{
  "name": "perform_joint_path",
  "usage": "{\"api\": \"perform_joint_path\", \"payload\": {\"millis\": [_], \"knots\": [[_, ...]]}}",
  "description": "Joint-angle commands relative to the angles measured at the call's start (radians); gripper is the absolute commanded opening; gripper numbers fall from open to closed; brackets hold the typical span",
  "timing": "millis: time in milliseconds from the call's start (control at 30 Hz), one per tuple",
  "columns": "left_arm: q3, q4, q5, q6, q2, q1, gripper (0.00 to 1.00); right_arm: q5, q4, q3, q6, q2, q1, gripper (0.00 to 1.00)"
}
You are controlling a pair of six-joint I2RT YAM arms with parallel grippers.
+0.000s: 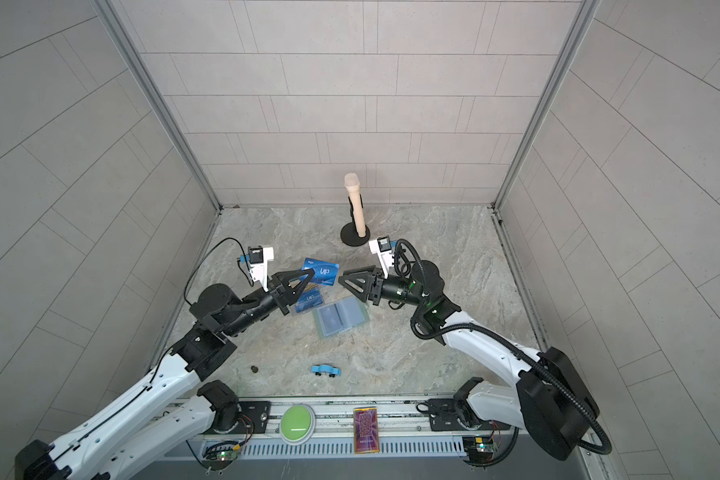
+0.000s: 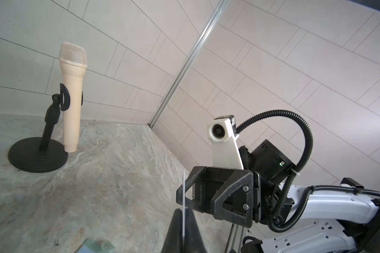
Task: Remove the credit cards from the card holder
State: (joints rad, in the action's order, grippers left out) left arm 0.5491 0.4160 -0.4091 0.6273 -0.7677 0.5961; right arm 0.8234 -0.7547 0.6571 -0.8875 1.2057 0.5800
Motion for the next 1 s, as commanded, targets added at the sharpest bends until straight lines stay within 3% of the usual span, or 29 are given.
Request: {"api": "perform_joint_path", "payload": {"millis": [0, 367, 967], "knots": [[-0.019, 0.195, 0.017, 0.058, -0.018, 0.001, 0.00, -0.004, -0.105, 0.027, -0.063, 0.018, 0.012, 0.48], [-0.055, 0.331, -0.002, 0.124, -0.037, 0.001, 0.00, 0.000, -0.246, 0.057, -0.137, 0.091, 0.041, 0.39], [-0.089, 0.441, 0.003, 0.195, -0.068, 0.001, 0.00, -0.006, -0.271, 0.080, -0.136, 0.091, 0.048, 0.21]]}}
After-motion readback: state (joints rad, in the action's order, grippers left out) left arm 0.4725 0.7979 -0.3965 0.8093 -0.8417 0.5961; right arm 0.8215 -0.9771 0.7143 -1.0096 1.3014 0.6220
